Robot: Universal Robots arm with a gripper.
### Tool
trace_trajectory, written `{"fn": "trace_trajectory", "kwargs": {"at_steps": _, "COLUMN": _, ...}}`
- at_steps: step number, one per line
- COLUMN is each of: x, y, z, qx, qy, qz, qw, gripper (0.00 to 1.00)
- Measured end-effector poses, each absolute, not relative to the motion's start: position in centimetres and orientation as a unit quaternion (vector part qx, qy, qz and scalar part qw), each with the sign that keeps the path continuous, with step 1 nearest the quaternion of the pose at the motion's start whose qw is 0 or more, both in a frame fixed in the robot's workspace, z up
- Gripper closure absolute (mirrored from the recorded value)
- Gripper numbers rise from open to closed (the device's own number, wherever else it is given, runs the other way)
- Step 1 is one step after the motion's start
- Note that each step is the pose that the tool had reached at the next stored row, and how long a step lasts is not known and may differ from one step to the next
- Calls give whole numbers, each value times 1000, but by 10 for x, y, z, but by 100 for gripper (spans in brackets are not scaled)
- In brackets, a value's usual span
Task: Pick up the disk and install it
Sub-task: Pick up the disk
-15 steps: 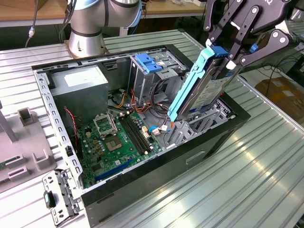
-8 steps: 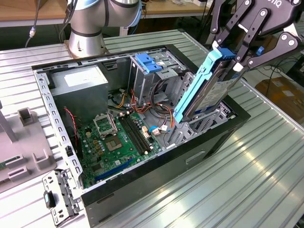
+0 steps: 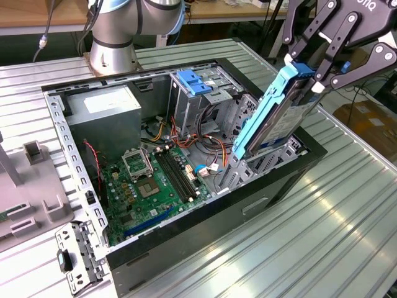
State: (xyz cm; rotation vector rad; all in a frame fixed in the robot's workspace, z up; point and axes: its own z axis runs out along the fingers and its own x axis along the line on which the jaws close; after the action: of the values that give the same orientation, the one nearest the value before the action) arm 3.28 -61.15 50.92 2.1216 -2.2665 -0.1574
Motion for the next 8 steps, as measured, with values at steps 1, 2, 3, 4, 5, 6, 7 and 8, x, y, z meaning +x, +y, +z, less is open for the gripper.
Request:
{"fn": "trace_trajectory", "kwargs": {"at_steps": 1, "x": 35, "y": -612, "z": 509, "qx": 682, "qy": -729, "qz": -51, "qw": 16, "gripper": 63}}
{"fn": "trace_trajectory", "kwargs": {"at_steps": 2, "x": 36, "y": -612, "z": 509, "qx": 682, "qy": -729, "qz": -51, "qw": 16, "gripper": 63}}
{"fn": "trace_trajectory", "kwargs": {"at_steps": 3, "x": 37, "y": -612, "z": 509, "qx": 682, "qy": -729, "qz": -53, "qw": 14, "gripper": 63}}
{"fn": "trace_trajectory", "kwargs": {"at_steps": 4, "x": 39, "y": -611, "z": 509, "qx": 682, "qy": -729, "qz": -55, "qw": 13, "gripper": 63}}
{"fn": "trace_trajectory", "kwargs": {"at_steps": 5, "x": 40, "y": -611, "z": 509, "qx": 683, "qy": -729, "qz": -57, "qw": 11, "gripper": 63}}
{"fn": "trace_trajectory", "kwargs": {"at_steps": 6, "x": 41, "y": -611, "z": 509, "qx": 683, "qy": -728, "qz": -59, "qw": 9, "gripper": 63}}
{"fn": "trace_trajectory", "kwargs": {"at_steps": 7, "x": 42, "y": -611, "z": 509, "qx": 683, "qy": -728, "qz": -62, "qw": 6, "gripper": 63}}
{"fn": "trace_trajectory", "kwargs": {"at_steps": 8, "x": 43, "y": -611, "z": 509, "qx": 683, "qy": -728, "qz": -63, "qw": 5, "gripper": 63}}
